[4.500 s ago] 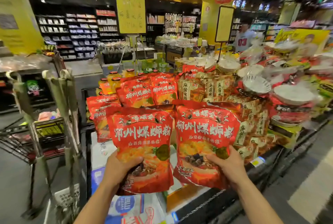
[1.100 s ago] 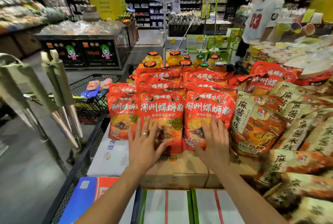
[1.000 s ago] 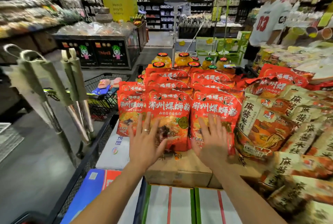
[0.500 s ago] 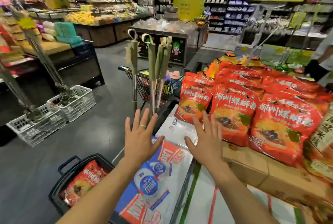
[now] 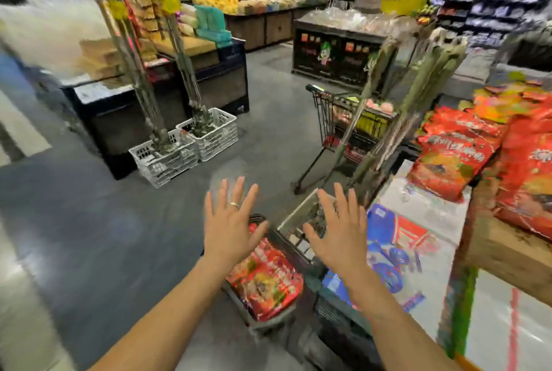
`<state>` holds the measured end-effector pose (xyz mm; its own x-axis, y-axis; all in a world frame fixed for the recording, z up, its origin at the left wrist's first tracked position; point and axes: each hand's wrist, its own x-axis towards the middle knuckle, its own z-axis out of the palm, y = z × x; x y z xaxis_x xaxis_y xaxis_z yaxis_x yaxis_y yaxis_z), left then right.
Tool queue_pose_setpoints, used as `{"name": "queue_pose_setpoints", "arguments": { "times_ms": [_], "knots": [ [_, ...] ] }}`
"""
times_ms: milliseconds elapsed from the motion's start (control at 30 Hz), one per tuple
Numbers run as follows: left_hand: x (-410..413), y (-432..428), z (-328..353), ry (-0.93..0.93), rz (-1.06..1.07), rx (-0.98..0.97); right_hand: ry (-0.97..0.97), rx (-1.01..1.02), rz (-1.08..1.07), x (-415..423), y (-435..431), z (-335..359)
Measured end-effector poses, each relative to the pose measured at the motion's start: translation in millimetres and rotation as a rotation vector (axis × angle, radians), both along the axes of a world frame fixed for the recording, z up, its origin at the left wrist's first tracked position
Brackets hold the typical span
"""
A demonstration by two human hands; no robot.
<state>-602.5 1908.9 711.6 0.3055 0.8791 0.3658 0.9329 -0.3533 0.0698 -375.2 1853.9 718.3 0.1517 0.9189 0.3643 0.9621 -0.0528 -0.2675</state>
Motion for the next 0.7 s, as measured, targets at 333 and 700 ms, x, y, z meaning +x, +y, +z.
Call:
{"name": "queue_pose_setpoints", "arguments": {
  "times_ms": [333,700],
  "knots": [
    [-76,6,-60,-0.046,0.071,-0.201,-0.005,-0.21,0.1,-81,28,-78],
    [-59,109,-158,0.179,0.016,-0.485,0.292,-0.539,-0.023,-82,99,-201]
  ]
}}
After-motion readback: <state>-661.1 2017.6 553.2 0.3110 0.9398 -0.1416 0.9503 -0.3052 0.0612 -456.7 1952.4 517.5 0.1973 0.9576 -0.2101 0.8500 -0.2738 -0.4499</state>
